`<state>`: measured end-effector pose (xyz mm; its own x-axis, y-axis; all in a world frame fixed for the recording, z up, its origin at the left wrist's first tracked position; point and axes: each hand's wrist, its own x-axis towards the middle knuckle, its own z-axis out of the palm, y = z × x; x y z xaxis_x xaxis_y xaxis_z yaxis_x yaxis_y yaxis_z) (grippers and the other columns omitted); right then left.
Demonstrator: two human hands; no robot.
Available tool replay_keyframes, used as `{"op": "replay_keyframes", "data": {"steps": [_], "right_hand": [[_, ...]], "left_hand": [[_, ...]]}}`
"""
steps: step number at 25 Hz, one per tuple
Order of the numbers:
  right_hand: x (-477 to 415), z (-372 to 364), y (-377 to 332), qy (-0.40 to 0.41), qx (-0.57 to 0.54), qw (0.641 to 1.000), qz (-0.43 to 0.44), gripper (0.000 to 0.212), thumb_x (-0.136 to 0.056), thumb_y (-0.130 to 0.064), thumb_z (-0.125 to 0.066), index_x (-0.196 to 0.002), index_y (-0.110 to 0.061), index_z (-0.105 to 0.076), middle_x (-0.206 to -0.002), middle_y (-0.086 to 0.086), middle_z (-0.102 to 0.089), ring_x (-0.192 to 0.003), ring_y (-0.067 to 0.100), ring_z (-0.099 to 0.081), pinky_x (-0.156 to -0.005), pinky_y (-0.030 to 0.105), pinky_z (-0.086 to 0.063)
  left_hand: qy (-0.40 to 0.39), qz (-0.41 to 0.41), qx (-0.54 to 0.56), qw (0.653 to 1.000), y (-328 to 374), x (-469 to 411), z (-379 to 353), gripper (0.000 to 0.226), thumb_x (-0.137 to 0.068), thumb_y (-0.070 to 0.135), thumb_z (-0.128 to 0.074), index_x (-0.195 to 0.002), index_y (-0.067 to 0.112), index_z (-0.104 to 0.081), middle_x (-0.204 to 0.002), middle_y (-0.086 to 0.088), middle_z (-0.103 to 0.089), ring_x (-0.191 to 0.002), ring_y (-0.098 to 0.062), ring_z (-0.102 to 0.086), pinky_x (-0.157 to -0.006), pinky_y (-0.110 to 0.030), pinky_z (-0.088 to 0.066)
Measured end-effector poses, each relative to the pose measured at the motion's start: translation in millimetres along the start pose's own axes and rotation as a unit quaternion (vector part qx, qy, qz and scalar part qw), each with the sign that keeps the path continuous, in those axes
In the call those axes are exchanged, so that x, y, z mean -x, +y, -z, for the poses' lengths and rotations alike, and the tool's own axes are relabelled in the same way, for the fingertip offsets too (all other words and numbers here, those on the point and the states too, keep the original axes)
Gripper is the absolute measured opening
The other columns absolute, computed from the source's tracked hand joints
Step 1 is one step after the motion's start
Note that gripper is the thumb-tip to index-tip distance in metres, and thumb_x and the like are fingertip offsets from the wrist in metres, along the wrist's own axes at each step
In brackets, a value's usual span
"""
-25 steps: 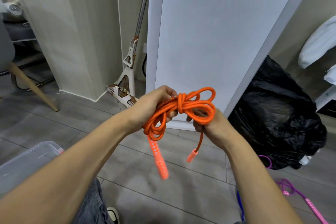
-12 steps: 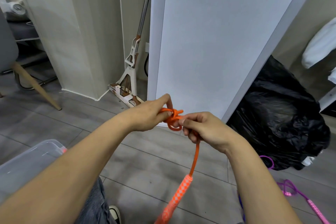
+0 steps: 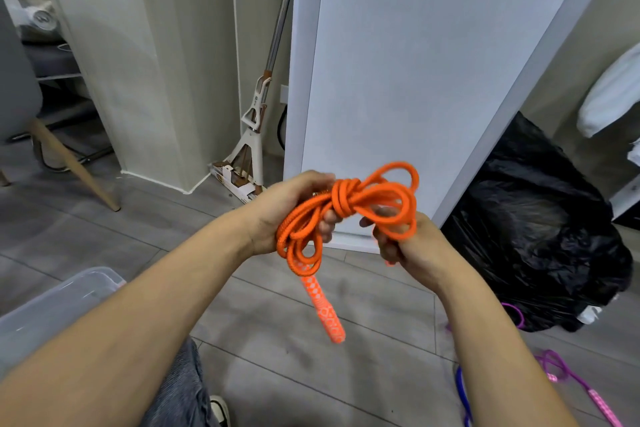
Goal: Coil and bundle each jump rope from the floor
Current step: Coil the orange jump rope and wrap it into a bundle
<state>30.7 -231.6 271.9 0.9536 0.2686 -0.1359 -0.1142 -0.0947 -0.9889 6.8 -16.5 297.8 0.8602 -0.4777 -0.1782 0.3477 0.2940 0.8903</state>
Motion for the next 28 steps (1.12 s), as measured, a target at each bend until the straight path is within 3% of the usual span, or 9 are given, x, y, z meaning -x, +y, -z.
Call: {"op": "replay_keyframes", "data": {"steps": [2, 6, 9, 11, 14, 17, 21, 28], "right_hand": [[1.5, 1.0, 3.9, -0.034, 0.002, 0.999, -0.026, 0.028, -0.097, -0.027, -0.063, -0.081, -0.007, -0.074, -0.059, 0.006, -0.047, -0.050, 0.017, -0.039, -0.051, 0.030, -0.032], [5.5, 9.6, 5.4, -0.114, 0.015, 0.988, -0.107, 0.021, -0.099, -0.015, -0.057, -0.093, -0.002, -0.072, -0.072, 0.012, -0.059, -0.066, 0.023, -0.059, -0.070, 0.035, -0.048], [15.7, 19.3, 1.3, -0.155, 0.040, 0.973, -0.166, 0.028, -0.099, -0.025, -0.058, -0.101, 0.000, -0.070, -0.076, 0.013, -0.059, -0.064, 0.024, -0.058, -0.060, 0.033, -0.048], [22.2, 21.2, -9.8, -0.162, 0.025, 0.977, -0.134, 0.026, -0.094, -0.022, -0.064, -0.103, 0.001, -0.072, -0.073, 0.011, -0.054, -0.057, 0.020, -0.051, -0.053, 0.028, -0.041], [25.8, 11.7, -32.6, -0.082, -0.057, 0.995, -0.003, 0.019, -0.086, -0.022, -0.069, -0.097, -0.009, -0.078, -0.074, 0.003, -0.053, -0.062, 0.012, -0.047, -0.061, 0.025, -0.037], [22.8, -9.9, -43.0, 0.032, -0.041, 0.994, 0.098, 0.022, -0.093, -0.029, -0.062, -0.103, -0.017, -0.077, -0.073, -0.018, -0.064, -0.065, 0.000, -0.050, -0.069, 0.021, -0.034], [19.1, -35.3, -42.3, 0.105, -0.099, 0.981, 0.130, 0.022, -0.098, -0.027, -0.061, -0.106, -0.008, -0.069, -0.059, -0.009, -0.047, -0.053, 0.011, -0.040, -0.056, 0.027, -0.037], [11.6, -45.2, -31.8, 0.253, -0.083, 0.946, 0.185, 0.017, -0.099, -0.029, -0.060, -0.093, -0.013, -0.059, -0.057, -0.002, -0.053, -0.054, 0.017, -0.056, -0.064, 0.039, -0.050]], "left_hand": [[0.077, -0.040, 0.012, 0.996, 0.3, -4.0, 2.8, 0.029, -0.091, 0.039, -0.057, -0.081, 0.014, -0.067, -0.068, -0.003, -0.055, -0.055, -0.013, -0.053, -0.062, -0.028, -0.045], [0.191, -0.066, 0.059, 0.978, -0.4, -9.8, 11.5, 0.024, -0.093, 0.036, -0.063, -0.086, 0.014, -0.069, -0.071, 0.000, -0.062, -0.063, -0.013, -0.062, -0.059, -0.026, -0.047], [0.220, -0.080, 0.119, 0.965, 3.0, -9.5, 21.3, 0.024, -0.095, 0.035, -0.061, -0.085, 0.015, -0.068, -0.071, 0.000, -0.062, -0.066, -0.014, -0.061, -0.063, -0.027, -0.047], [0.236, -0.086, 0.122, 0.960, 1.6, -10.6, 24.9, 0.022, -0.092, 0.035, -0.065, -0.084, 0.015, -0.068, -0.071, 0.000, -0.061, -0.067, -0.014, -0.059, -0.063, -0.028, -0.046], [0.244, -0.083, 0.107, 0.960, -0.5, -12.3, 25.5, 0.019, -0.084, 0.033, -0.075, -0.084, 0.015, -0.070, -0.071, 0.002, -0.062, -0.062, -0.014, -0.053, -0.060, -0.028, -0.043], [0.220, -0.067, 0.064, 0.971, -0.7, -11.3, 20.9, 0.019, -0.087, 0.030, -0.070, -0.097, 0.013, -0.070, -0.075, 0.001, -0.065, -0.059, -0.011, -0.051, -0.053, -0.024, -0.041], [0.195, -0.054, 0.025, 0.979, 0.3, -11.1, 11.1, 0.022, -0.093, 0.031, -0.060, -0.100, 0.013, -0.068, -0.074, 0.000, -0.064, -0.058, -0.011, -0.051, -0.049, -0.022, -0.041], [0.213, -0.067, -0.079, 0.972, -1.4, -12.5, 4.5, 0.024, -0.094, 0.028, -0.058, -0.103, 0.009, -0.072, -0.070, -0.001, -0.063, -0.057, -0.013, -0.054, -0.057, -0.027, -0.044]]}}
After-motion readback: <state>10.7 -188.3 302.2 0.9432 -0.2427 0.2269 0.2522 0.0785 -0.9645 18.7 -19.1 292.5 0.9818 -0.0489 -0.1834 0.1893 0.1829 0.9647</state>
